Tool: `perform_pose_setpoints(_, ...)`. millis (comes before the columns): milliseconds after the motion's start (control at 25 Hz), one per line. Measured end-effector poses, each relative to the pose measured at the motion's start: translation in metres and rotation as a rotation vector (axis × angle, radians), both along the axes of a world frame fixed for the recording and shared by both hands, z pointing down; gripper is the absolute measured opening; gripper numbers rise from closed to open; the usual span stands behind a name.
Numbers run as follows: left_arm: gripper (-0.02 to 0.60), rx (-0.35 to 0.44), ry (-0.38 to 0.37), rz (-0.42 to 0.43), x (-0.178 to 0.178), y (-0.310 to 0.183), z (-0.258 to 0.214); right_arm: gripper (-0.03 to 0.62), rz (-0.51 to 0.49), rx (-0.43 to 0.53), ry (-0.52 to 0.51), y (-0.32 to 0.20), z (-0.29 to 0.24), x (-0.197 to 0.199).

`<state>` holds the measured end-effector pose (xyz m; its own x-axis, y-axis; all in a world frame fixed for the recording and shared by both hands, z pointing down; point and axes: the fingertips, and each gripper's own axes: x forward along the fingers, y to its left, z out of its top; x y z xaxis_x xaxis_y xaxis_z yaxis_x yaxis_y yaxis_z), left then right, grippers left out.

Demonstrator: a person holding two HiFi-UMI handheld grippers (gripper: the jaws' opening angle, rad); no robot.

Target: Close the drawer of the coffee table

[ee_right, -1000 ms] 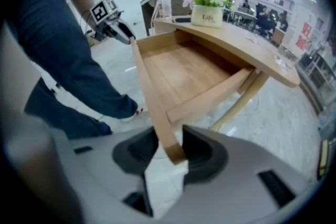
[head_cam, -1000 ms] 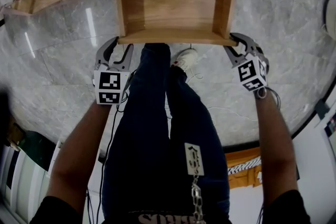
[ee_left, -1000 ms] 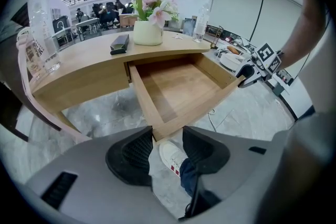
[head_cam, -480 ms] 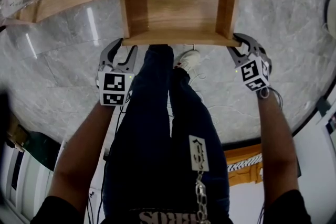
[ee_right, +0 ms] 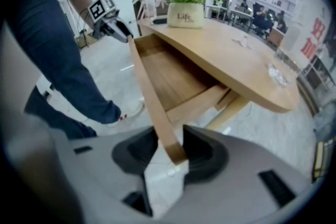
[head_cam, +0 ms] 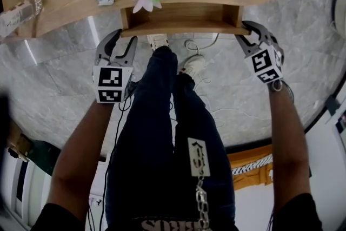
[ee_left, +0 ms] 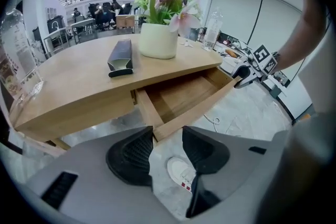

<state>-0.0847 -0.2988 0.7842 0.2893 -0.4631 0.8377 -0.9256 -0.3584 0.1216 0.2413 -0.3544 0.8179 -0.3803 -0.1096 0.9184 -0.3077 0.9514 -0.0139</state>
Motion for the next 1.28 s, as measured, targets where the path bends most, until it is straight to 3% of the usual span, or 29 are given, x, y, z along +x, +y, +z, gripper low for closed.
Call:
perform_pose_setpoints(520, 0.198, 0.015, 0.024, 0.002, -0.009, -0.047, 0.002, 0.167, -0.011, 0.04, -0.008, -0.049, 0.0, -0.009)
perform_pose_setpoints(720, 0.206, -0.007, 0.043, -0.017, -0.01, -0.06, 0.008, 0.193, 0.053, 0.097, 0.049, -0.067, 0.005, -0.011)
perform_pose_setpoints(840, 0.212, -0.05, 0.069, -0.087, -0.017, -0.06, 0.01, 0.21, 0.129, 0.095, 0.083, -0.069, 0.011, -0.016)
perform_pose_setpoints(960, 0.216, -0.089, 0.111, -0.238, -0.02, -0.055, 0.009, 0.219, 0.192, 0.112, 0.073, -0.07, 0.006, -0.009)
perform_pose_setpoints(1080, 0.209, -0.035, 0.09, -0.302, -0.02, -0.049, -0.012, 0.219, 0.25, 0.154, 0.065, -0.07, -0.014, 0.006)
perform_pose_setpoints(1200, 0.171, 0.086, 0.065, -0.26, -0.006, -0.043, -0.054, 0.219, 0.288, 0.205, 0.018, -0.066, -0.055, 0.018)
perform_pose_setpoints(1280, 0.111, 0.2, 0.058, -0.21, 0.007, -0.043, -0.1, 0.198, 0.305, 0.264, -0.096, -0.065, -0.104, 0.005)
